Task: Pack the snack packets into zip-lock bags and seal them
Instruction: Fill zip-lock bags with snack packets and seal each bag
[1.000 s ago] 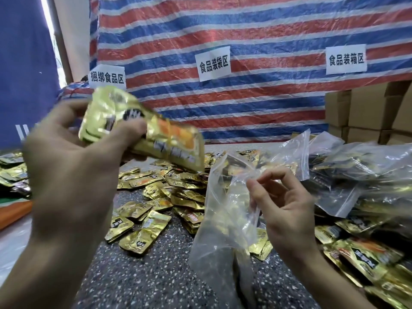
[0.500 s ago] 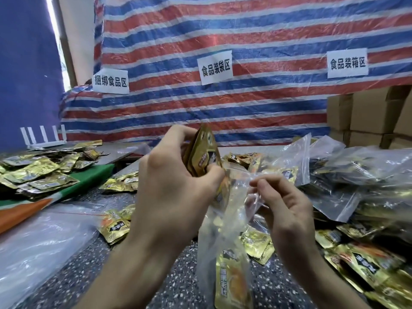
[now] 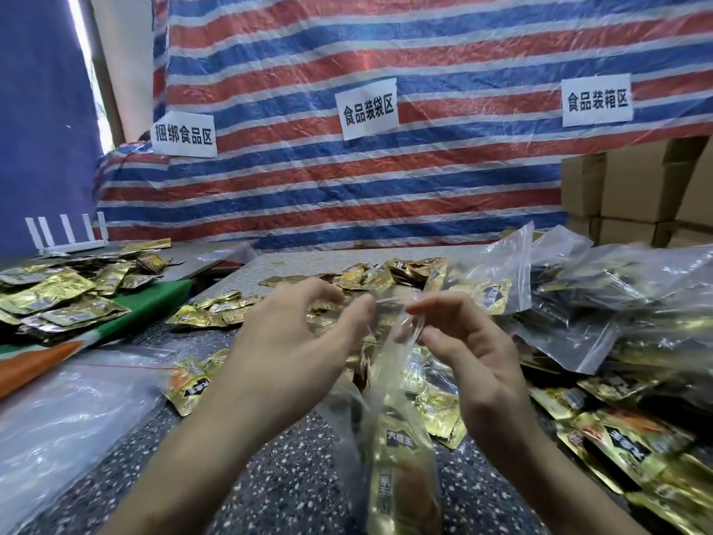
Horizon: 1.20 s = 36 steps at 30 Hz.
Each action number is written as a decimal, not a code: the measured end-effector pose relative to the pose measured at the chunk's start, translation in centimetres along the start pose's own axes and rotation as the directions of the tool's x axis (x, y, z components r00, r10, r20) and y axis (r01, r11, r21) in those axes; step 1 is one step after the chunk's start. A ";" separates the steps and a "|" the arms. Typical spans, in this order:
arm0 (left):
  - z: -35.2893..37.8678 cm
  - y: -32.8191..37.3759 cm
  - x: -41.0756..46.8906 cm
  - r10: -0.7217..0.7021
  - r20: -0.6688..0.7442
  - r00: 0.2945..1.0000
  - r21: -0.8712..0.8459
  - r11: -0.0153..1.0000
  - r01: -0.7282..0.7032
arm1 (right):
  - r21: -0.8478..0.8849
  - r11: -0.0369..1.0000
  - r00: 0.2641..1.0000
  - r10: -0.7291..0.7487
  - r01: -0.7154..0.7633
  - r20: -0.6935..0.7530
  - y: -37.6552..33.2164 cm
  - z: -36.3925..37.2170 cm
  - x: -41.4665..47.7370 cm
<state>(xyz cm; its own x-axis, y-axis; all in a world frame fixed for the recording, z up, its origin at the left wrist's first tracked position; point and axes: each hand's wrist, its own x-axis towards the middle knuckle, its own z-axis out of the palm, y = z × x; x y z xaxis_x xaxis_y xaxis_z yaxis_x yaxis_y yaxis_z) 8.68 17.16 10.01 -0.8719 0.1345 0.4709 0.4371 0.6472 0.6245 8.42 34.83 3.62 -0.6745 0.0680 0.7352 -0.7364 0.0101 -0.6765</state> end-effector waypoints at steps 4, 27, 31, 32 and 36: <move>-1.6 -0.4 -2.1 -0.050 0.184 0.982 -0.068 0.996 0.063 | -0.091 0.995 0.997 -0.057 0.053 -0.047 0.3 0.3 0.1; -0.6 -0.5 3.3 0.240 -0.013 0.971 -0.683 0.707 -0.184 | 0.070 0.982 0.982 0.167 -0.174 0.088 1.6 -2.6 1.4; 0.2 -2.8 2.9 0.183 -0.006 0.983 -0.721 0.680 -0.131 | 0.097 0.976 0.977 0.204 -0.197 -0.057 1.5 -2.5 1.4; 0.5 -3.5 2.7 0.138 -0.018 0.990 -0.717 0.689 -0.109 | 0.100 0.974 0.974 0.211 -0.202 -0.087 1.5 -2.5 1.3; 1.3 -5.8 1.9 0.045 -0.049 0.998 -0.723 0.687 -0.067 | 0.084 0.975 0.960 0.217 -0.205 -0.178 1.4 -2.2 1.3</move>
<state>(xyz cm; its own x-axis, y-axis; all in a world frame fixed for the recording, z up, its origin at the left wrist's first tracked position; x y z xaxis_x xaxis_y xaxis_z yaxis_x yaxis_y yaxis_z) 4.19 14.61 6.45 -0.8393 0.1266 0.5287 0.5184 -0.1070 0.8484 6.63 37.09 3.50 -0.7978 0.2449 0.5509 -0.5842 -0.0884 -0.8068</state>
